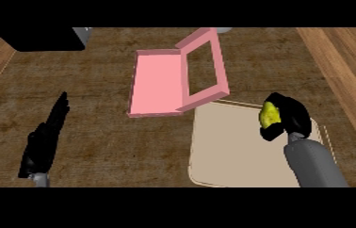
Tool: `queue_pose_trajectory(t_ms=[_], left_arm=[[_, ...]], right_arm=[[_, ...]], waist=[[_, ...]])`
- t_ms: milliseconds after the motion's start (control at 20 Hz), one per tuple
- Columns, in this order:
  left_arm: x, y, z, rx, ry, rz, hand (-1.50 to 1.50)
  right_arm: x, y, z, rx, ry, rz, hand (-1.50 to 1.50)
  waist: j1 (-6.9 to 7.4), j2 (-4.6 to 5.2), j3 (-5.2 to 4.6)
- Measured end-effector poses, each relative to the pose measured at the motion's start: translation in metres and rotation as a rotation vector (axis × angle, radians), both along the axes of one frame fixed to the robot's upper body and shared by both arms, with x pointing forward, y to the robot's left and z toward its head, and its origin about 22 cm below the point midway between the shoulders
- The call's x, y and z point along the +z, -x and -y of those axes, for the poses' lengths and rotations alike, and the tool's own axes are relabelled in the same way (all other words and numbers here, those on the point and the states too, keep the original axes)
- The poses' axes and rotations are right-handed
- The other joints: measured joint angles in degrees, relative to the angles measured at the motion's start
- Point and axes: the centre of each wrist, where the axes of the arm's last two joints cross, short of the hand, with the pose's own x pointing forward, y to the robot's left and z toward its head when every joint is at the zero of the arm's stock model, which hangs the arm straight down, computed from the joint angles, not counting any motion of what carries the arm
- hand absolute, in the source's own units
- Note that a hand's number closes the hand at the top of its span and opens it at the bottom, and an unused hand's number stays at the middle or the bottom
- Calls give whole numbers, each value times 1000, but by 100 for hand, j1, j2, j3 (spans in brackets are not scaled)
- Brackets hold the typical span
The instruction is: Pick the pear from the tray and place it in the cardboard box
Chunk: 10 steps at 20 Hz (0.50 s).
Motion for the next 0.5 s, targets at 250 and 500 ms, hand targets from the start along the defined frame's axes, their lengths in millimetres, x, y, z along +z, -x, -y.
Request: queue_pose_trajectory(t_ms=[250, 500], left_arm=[[-1, 1, -1, 14, 2, -3, 0], [-1, 1, -1, 7, 0, 0, 0]], right_arm=[[4, 10, -49, -153, 132, 25, 150], [52, 15, -121, -206, 104, 182, 150]], waist=[[-89, -8, 9], [-12, 40, 76]])
